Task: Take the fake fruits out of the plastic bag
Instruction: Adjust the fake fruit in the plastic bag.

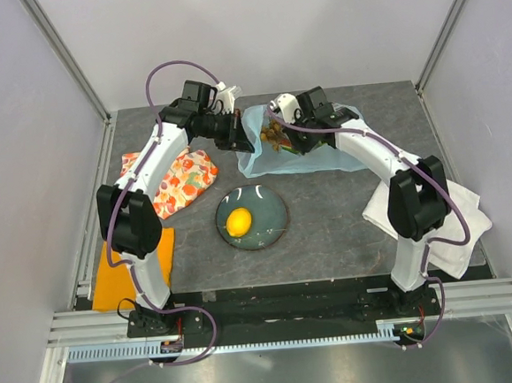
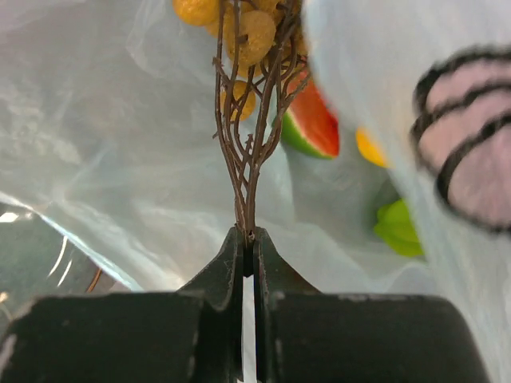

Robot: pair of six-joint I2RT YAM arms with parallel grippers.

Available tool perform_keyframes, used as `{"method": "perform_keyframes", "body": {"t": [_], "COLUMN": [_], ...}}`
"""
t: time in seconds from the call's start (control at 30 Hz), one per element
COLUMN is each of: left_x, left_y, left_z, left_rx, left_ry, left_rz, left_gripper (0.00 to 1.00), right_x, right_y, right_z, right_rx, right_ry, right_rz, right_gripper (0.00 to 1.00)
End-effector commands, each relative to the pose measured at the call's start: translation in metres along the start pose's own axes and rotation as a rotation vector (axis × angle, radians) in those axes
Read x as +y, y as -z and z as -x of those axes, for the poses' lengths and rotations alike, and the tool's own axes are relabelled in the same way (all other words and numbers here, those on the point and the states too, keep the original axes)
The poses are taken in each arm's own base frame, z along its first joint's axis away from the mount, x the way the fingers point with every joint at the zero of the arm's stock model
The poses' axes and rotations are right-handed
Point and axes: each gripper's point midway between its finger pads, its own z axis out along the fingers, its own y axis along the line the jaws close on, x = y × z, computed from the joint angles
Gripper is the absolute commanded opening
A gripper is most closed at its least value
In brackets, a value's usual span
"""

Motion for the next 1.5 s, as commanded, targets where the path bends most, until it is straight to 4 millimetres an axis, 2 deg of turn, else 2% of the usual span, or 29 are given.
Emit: {"method": "perform_keyframes", "body": {"t": [0.0, 0.03, 0.1, 0.13, 0.23, 0.27, 0.3, 0.37, 0.43, 0.47, 0.5, 0.53, 0.6, 0.63, 0.67, 0.7, 0.73, 0.87, 0.9, 0.93, 1.0, 1.07, 1.1, 1.17, 1.23, 1.3, 1.37, 1.4, 1.47], "left_x": [-0.005, -0.006, -0.008, -0.008, -0.009, -0.01, -0.01, -0.011, -0.011, -0.011, -0.011, -0.01, -0.011, -0.012, -0.013, -0.014, -0.015, -0.017, -0.016, -0.018, -0.02, -0.022, -0.023, -0.024, -0.025, -0.026, -0.026, -0.027, -0.029], "left_y": [0.002, 0.001, 0.001, 0.001, 0.001, 0.002, 0.002, 0.002, 0.001, 0.001, 0.001, 0.001, 0.001, 0.002, 0.002, 0.001, 0.002, 0.0, -0.001, 0.0, 0.0, 0.001, 0.001, 0.001, 0.002, 0.003, 0.004, 0.003, 0.003], "left_z": [0.009, 0.008, 0.005, 0.005, 0.006, 0.006, 0.007, 0.006, 0.004, 0.004, 0.004, 0.003, 0.003, 0.005, 0.005, 0.005, 0.005, 0.004, 0.004, 0.004, 0.004, 0.003, 0.003, 0.002, 0.003, 0.003, 0.004, 0.005, 0.007], "left_rx": [-0.02, -0.018, -0.013, -0.013, -0.015, -0.016, -0.018, -0.015, -0.01, -0.009, -0.01, -0.011, -0.011, -0.014, -0.015, -0.014, -0.014, -0.011, -0.011, -0.011, -0.011, -0.011, -0.011, -0.009, -0.013, -0.013, -0.017, -0.018, -0.02], "left_ry": [-0.061, -0.061, -0.059, -0.06, -0.067, -0.07, -0.072, -0.07, -0.067, -0.066, -0.067, -0.067, -0.068, -0.069, -0.069, -0.067, -0.065, -0.063, -0.061, -0.062, -0.063, -0.065, -0.069, -0.069, -0.074, -0.074, -0.072, -0.073, -0.068], "left_rz": [-0.016, -0.018, -0.024, -0.026, -0.032, -0.032, -0.032, -0.037, -0.042, -0.041, -0.042, -0.039, -0.038, -0.04, -0.042, -0.044, -0.047, -0.055, -0.053, -0.059, -0.064, -0.067, -0.069, -0.072, -0.074, -0.072, -0.073, -0.076, -0.089], "left_gripper": [0.01, 0.01, 0.02, 0.02, 0.02, 0.02, 0.02, 0.02, 0.02, 0.02, 0.02, 0.01, 0.01, 0.02, 0.01, 0.01, 0.01, 0.02, 0.02, 0.01, 0.02, 0.01, 0.01, 0.02, 0.02, 0.02, 0.02, 0.02, 0.02], "right_x": [0.01, 0.007, 0.0, -0.005, -0.021, -0.029, -0.036, -0.063, -0.087, -0.1, -0.108, -0.11, -0.114, -0.107, -0.102, -0.087, -0.073, -0.032, -0.02, -0.016, -0.009, -0.009, -0.01, -0.005, 0.003, 0.018, 0.019, 0.018, 0.012], "right_y": [-0.005, -0.013, -0.02, -0.031, -0.045, -0.043, -0.046, -0.036, -0.025, -0.02, -0.009, -0.008, 0.009, 0.006, 0.007, 0.005, -0.001, -0.008, -0.01, -0.009, -0.015, -0.017, -0.019, -0.019, -0.017, -0.017, -0.022, -0.033, -0.044], "right_z": [-0.03, -0.033, -0.034, -0.036, -0.023, -0.005, 0.0, 0.014, 0.023, 0.016, 0.025, 0.014, 0.019, 0.008, 0.007, 0.011, 0.0, -0.004, -0.007, -0.003, -0.01, -0.01, -0.011, -0.006, 0.0, 0.005, 0.009, 0.005, 0.01], "right_rx": [0.055, 0.064, 0.068, 0.072, 0.054, 0.018, 0.005, -0.016, -0.051, -0.03, -0.073, -0.058, -0.104, -0.089, -0.094, -0.125, -0.109, -0.121, -0.115, -0.125, -0.092, -0.085, -0.081, -0.095, -0.116, -0.143, -0.15, -0.136, -0.137], "right_ry": [-0.019, -0.019, -0.014, -0.008, -0.009, -0.007, -0.014, -0.036, -0.042, -0.034, -0.037, -0.037, -0.051, -0.053, -0.056, -0.054, -0.043, -0.006, -0.005, -0.012, -0.034, -0.069, -0.087, -0.113, -0.109, -0.081, -0.086, -0.089, -0.089], "right_rz": [0.042, 0.027, 0.0, -0.022, -0.08, -0.109, -0.137, -0.285, -0.402, -0.475, -0.526, -0.55, -0.582, -0.557, -0.536, -0.448, -0.381, -0.153, -0.088, -0.062, -0.017, -0.009, -0.013, 0.018, 0.063, 0.156, 0.157, 0.155, 0.118], "right_gripper": [0.08, 0.18, 0.28, 0.35, 0.37, 0.35, 0.31, 0.29, 0.32, 0.34, 0.36, 0.37, 0.38, 0.38, 0.38, 0.39, 0.39, 0.4, 0.45, 0.5, 0.57, 0.59, 0.63, 0.63, 0.56, 0.45, 0.39, 0.34, 0.31]}}
